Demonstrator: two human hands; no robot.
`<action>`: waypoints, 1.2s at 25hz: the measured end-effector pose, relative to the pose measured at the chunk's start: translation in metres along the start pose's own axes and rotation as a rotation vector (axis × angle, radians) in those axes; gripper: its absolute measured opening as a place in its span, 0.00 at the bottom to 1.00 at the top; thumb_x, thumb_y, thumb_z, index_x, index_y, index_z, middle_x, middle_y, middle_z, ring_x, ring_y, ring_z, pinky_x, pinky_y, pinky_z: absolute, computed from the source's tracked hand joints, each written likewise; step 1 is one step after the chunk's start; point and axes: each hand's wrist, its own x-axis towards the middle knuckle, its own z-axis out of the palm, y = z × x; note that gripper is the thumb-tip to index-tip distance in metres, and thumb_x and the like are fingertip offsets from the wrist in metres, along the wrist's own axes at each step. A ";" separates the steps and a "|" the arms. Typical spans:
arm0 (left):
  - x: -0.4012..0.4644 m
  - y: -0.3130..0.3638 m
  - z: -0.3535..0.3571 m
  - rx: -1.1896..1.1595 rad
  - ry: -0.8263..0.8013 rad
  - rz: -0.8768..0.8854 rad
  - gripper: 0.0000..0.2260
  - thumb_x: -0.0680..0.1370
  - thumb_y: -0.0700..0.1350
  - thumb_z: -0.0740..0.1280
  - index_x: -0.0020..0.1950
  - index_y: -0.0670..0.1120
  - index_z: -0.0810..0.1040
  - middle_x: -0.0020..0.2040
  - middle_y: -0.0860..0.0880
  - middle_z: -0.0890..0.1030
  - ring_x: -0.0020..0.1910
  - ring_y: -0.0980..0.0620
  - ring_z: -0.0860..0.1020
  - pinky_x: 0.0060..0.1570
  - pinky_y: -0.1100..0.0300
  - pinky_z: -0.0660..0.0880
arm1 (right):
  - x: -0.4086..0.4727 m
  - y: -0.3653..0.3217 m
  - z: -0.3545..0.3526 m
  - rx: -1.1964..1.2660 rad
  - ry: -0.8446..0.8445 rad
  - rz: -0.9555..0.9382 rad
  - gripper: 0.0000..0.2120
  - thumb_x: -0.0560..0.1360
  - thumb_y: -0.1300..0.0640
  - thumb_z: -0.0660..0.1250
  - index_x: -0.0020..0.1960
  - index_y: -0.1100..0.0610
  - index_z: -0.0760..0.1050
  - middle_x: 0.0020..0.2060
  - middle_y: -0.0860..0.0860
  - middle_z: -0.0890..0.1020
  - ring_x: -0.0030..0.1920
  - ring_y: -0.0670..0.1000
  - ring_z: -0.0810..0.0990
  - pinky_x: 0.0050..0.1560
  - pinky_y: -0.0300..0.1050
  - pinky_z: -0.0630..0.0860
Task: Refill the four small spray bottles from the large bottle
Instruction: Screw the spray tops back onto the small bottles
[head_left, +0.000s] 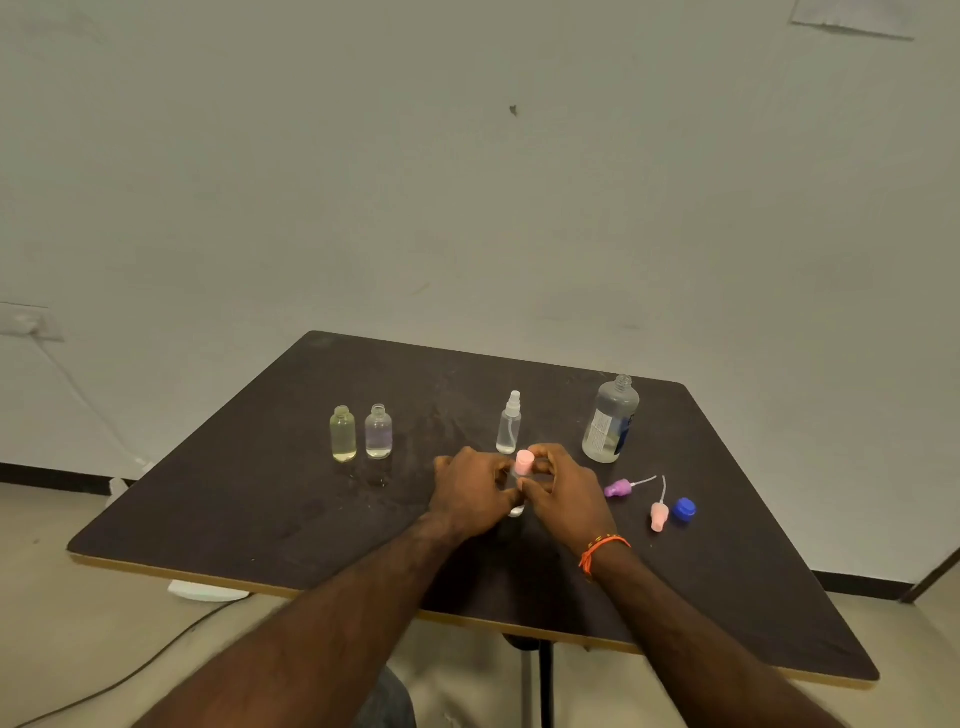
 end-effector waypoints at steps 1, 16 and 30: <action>0.003 -0.002 -0.005 0.006 0.004 -0.009 0.11 0.75 0.60 0.72 0.46 0.54 0.82 0.40 0.57 0.82 0.44 0.57 0.78 0.52 0.52 0.63 | 0.004 -0.004 0.003 0.022 0.004 0.003 0.17 0.77 0.54 0.70 0.64 0.51 0.74 0.58 0.47 0.82 0.55 0.45 0.81 0.58 0.44 0.79; 0.100 -0.058 -0.027 0.156 -0.046 -0.175 0.13 0.79 0.61 0.69 0.51 0.53 0.73 0.48 0.55 0.78 0.54 0.49 0.79 0.59 0.47 0.64 | 0.086 -0.020 0.062 0.023 -0.101 0.007 0.20 0.76 0.68 0.60 0.64 0.54 0.77 0.57 0.53 0.83 0.58 0.54 0.80 0.55 0.38 0.71; 0.095 -0.072 -0.066 0.301 -0.073 -0.154 0.31 0.75 0.63 0.71 0.74 0.53 0.71 0.63 0.50 0.81 0.69 0.47 0.72 0.66 0.43 0.62 | 0.066 -0.014 0.058 -0.061 -0.001 -0.010 0.15 0.74 0.60 0.65 0.58 0.51 0.81 0.56 0.48 0.84 0.57 0.50 0.81 0.62 0.49 0.77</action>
